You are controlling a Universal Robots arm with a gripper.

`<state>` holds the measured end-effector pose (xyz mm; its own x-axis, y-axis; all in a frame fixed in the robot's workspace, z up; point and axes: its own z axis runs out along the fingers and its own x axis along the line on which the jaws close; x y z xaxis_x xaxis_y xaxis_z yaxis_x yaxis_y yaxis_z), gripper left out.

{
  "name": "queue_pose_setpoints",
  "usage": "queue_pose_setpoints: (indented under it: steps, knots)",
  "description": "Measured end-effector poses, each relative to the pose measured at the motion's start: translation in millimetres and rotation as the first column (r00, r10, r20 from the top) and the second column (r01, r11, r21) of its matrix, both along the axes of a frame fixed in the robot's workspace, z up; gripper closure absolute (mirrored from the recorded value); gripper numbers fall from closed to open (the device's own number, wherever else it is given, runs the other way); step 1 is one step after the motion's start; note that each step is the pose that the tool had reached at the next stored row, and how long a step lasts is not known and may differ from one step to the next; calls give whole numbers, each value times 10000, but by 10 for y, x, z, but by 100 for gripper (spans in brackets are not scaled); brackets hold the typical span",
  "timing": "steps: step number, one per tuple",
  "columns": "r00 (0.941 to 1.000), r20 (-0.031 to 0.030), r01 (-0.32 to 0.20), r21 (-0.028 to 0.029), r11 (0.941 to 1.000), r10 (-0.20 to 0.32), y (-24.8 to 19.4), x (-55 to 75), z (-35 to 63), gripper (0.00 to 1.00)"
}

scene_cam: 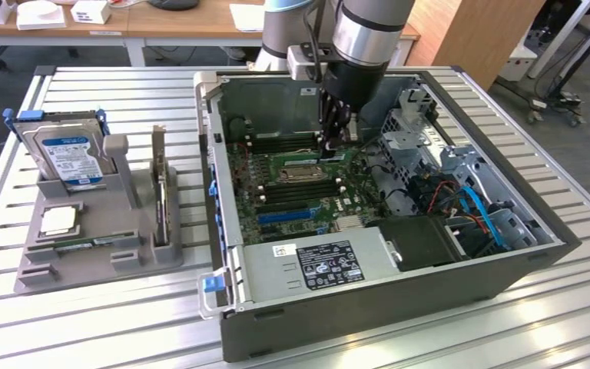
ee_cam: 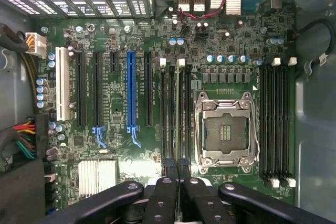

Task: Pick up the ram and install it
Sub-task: 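Insert the ram into the slot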

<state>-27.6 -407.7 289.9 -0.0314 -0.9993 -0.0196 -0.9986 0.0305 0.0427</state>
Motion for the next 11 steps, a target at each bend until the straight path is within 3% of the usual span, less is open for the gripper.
queue_pose_setpoints:
  steps: [11]
  knots:
    - [9999, 21, -129, 1, 9999, 129, 0, -8, -46, 89]
